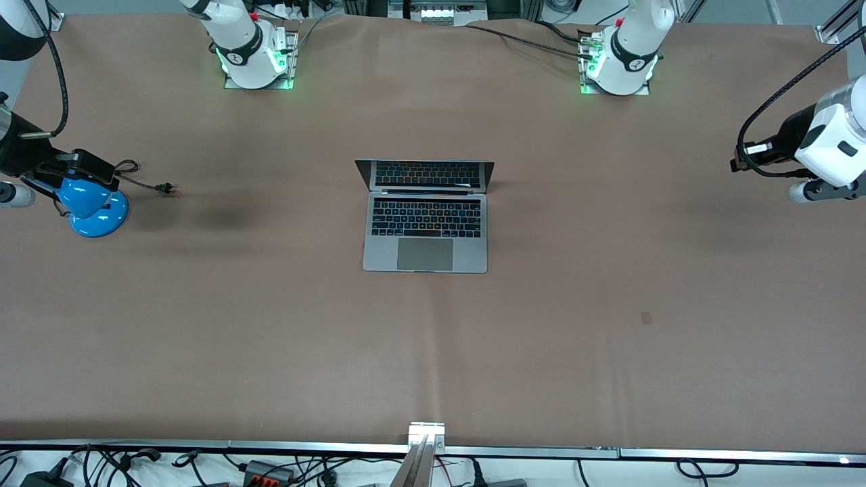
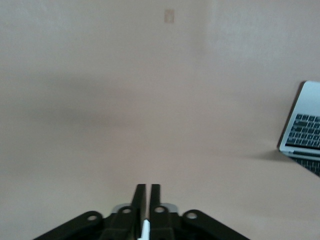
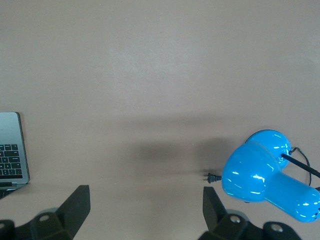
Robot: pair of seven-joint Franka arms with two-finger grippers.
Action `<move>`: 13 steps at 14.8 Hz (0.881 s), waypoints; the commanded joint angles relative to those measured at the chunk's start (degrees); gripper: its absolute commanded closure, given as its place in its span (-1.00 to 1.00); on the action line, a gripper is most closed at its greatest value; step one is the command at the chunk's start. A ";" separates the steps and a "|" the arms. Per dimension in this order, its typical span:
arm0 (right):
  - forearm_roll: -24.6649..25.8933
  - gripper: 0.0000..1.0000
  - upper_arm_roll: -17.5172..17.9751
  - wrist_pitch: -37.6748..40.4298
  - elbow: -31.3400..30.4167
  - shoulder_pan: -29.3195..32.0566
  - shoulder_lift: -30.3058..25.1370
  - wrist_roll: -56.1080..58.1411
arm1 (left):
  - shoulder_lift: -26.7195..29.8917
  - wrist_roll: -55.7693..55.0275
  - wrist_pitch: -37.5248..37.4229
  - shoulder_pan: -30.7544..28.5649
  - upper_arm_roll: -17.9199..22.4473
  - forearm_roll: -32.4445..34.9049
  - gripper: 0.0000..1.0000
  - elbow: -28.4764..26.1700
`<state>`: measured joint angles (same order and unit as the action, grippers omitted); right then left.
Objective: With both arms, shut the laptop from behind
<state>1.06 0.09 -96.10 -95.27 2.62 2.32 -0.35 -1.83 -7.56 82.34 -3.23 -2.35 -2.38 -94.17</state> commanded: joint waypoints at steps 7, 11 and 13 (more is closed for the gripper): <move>-0.44 0.61 0.88 2.92 0.53 -2.08 1.37 0.26 | 0.07 -0.27 -1.48 -0.20 -0.46 -0.88 0.99 2.94; -0.79 1.00 0.97 4.51 0.53 -10.15 4.53 -1.06 | -0.02 -0.44 -1.66 -0.20 -0.46 -0.96 0.99 2.77; -3.06 1.00 0.96 4.51 0.53 -12.54 5.93 -1.93 | -0.20 -0.53 -1.74 -0.11 -0.55 -1.05 0.99 2.59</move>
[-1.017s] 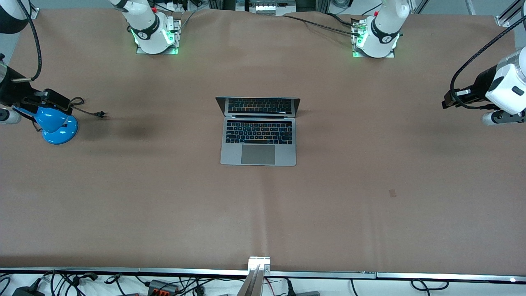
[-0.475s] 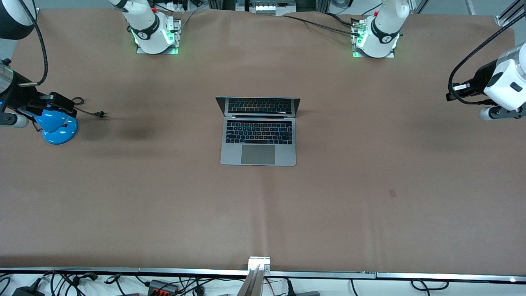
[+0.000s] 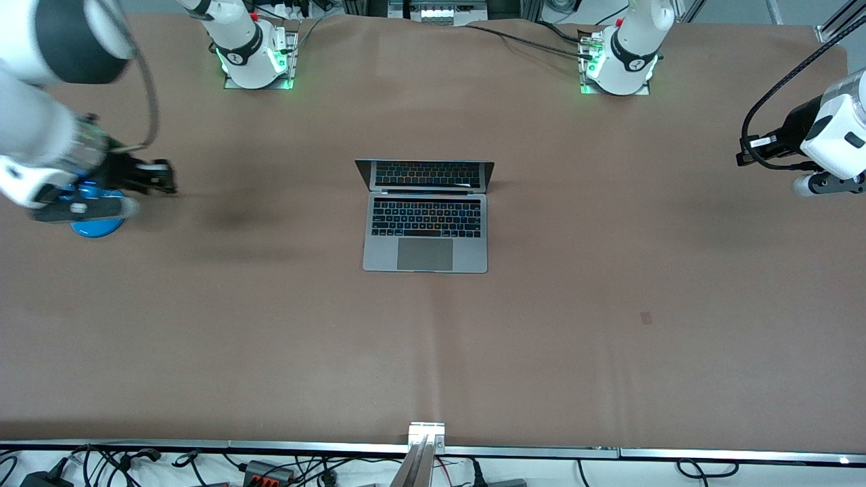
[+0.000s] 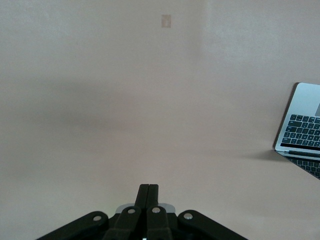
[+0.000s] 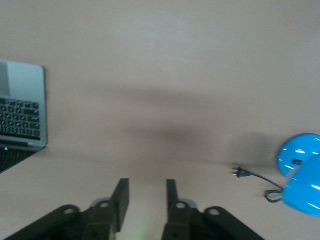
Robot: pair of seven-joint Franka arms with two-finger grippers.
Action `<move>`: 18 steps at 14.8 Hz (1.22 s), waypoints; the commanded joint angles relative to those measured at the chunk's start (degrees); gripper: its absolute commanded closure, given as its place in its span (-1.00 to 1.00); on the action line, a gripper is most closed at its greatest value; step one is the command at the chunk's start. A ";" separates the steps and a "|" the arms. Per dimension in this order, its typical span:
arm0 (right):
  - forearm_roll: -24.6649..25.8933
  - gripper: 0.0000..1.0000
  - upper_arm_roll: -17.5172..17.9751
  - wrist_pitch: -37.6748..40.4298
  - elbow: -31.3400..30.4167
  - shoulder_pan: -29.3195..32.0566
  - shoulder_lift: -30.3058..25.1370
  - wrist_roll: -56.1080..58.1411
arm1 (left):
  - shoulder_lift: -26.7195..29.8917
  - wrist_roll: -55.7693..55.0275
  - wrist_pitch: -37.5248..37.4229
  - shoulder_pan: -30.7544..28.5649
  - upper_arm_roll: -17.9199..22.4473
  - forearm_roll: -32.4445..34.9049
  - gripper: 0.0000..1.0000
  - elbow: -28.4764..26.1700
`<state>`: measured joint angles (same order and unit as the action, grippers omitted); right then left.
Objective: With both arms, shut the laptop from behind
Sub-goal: 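Move both grippers toward the laptop's raised screen from behind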
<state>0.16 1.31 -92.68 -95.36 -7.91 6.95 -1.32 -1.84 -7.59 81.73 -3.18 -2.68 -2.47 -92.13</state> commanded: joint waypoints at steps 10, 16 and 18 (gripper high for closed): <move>-9.73 1.00 -0.25 1.19 -2.63 -14.83 4.12 -3.24 | -0.36 -8.58 10.26 0.46 -21.57 -16.42 1.00 -13.31; -19.06 1.00 -0.25 -3.80 -8.07 -22.40 8.16 -5.27 | -5.00 -11.39 21.18 0.54 -29.83 -18.45 1.00 -18.96; -19.76 1.00 -0.25 -7.76 -11.32 -25.74 8.52 -7.55 | -6.85 -13.06 23.55 0.54 -32.20 -18.36 1.00 -19.83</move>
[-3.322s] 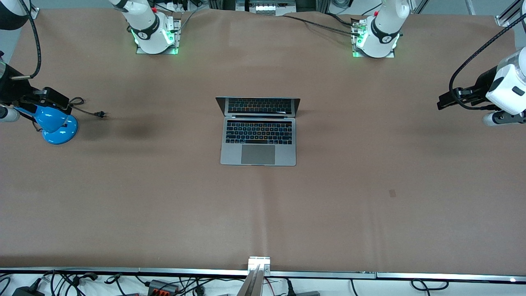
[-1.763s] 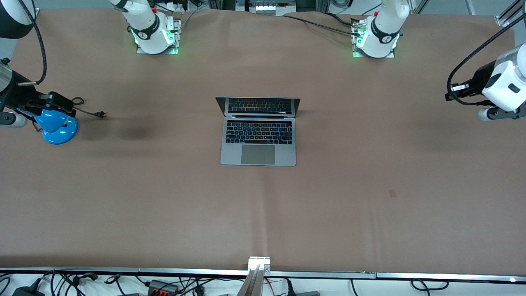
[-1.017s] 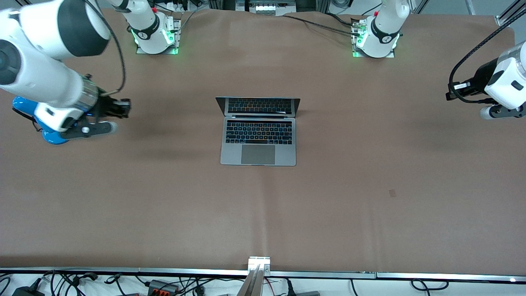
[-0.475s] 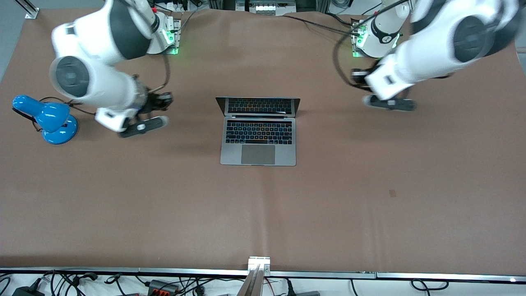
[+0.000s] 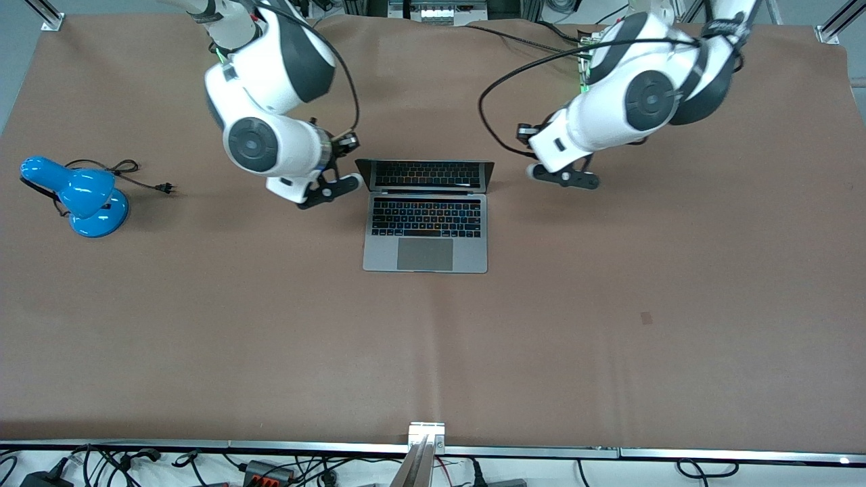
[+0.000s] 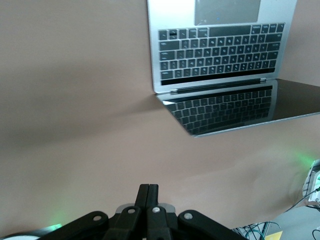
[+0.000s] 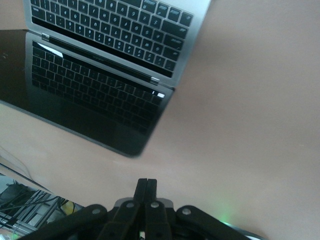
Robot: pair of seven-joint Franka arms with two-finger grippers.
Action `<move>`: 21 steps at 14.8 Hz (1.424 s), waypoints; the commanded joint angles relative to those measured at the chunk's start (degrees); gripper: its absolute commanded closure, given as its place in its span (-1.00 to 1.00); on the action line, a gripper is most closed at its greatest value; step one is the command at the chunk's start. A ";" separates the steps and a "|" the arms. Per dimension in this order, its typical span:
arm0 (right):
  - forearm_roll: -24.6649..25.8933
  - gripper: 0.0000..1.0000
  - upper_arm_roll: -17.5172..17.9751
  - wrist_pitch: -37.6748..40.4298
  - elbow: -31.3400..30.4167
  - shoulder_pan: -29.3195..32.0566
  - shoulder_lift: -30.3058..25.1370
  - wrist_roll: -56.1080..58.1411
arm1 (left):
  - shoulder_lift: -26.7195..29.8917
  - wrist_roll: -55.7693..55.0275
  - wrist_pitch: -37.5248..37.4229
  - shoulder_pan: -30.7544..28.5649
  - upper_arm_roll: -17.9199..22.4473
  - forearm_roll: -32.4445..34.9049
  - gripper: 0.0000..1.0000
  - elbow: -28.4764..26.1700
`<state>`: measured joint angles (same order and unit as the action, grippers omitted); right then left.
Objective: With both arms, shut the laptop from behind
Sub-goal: 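Move both grippers toward the laptop's raised screen from behind, then push the screen's back down with both grippers toward the keyboard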
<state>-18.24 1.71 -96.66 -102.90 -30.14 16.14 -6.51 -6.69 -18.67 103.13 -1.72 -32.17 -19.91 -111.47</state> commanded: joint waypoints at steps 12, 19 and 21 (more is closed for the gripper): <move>-1.18 1.00 -1.27 -17.41 -5.64 -6.24 0.55 -6.41 | 0.19 -12.97 26.04 -0.04 -13.17 -0.75 1.00 -17.37; -0.65 1.00 -1.44 -27.16 -4.76 -5.19 4.06 -8.70 | -4.30 -12.97 33.36 -0.04 -12.56 1.26 1.00 -16.50; -0.65 1.00 -1.44 -30.24 -4.59 -5.28 5.38 -8.70 | -7.27 -13.32 33.45 -0.57 -12.47 5.82 1.00 -13.79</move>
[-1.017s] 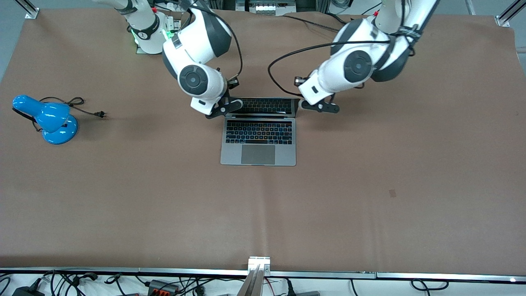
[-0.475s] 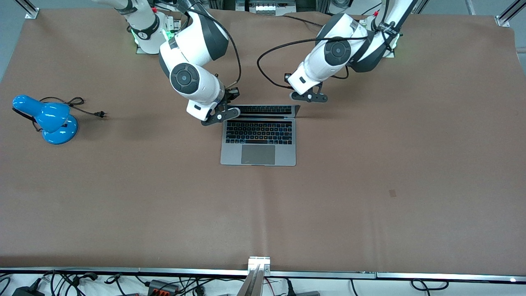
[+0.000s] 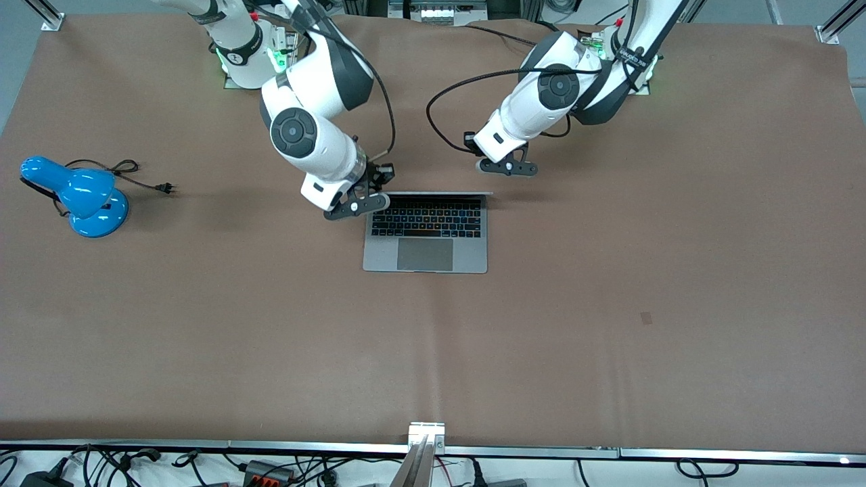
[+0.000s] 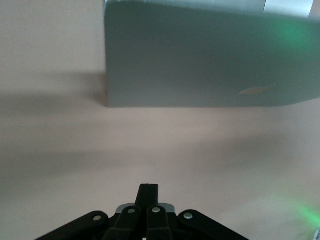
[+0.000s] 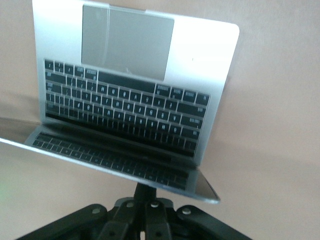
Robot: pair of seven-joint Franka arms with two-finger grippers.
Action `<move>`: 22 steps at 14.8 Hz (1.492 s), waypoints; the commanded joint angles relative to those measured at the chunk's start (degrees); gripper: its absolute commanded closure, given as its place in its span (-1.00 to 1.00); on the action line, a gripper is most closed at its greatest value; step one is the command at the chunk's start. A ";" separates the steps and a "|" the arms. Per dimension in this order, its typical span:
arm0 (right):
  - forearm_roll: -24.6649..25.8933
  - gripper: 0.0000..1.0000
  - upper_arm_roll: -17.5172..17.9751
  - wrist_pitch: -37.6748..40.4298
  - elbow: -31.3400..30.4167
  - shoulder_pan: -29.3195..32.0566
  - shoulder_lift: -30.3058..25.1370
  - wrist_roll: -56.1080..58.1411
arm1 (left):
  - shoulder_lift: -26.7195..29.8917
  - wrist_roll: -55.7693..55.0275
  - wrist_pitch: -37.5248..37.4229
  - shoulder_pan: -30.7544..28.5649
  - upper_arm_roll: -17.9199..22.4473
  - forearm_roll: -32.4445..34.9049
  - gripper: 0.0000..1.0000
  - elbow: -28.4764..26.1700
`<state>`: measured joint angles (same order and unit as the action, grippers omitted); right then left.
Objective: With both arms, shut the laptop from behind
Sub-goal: 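Push the screen's back down with both grippers toward the keyboard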
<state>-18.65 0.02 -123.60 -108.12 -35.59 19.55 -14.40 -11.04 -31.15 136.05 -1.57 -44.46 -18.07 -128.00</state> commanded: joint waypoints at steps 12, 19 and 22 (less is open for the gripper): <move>3.26 1.00 -1.68 -9.64 5.72 0.08 11.56 -0.72 | -25.86 -10.77 1.41 14.11 13.05 32.04 1.00 27.51; 4.50 1.00 -2.92 -10.52 11.79 0.08 19.12 -0.63 | -31.93 -10.86 7.37 17.22 16.86 36.78 1.00 31.93; 4.76 1.00 -3.00 -10.52 12.58 0.08 20.61 -0.63 | -33.43 -10.86 11.58 17.57 18.26 39.33 1.00 31.93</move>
<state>-14.80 -2.90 -133.88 -97.65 -35.44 38.28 -14.40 -42.69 -41.12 144.83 15.36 -27.47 18.41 -97.68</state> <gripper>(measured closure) 0.991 0.991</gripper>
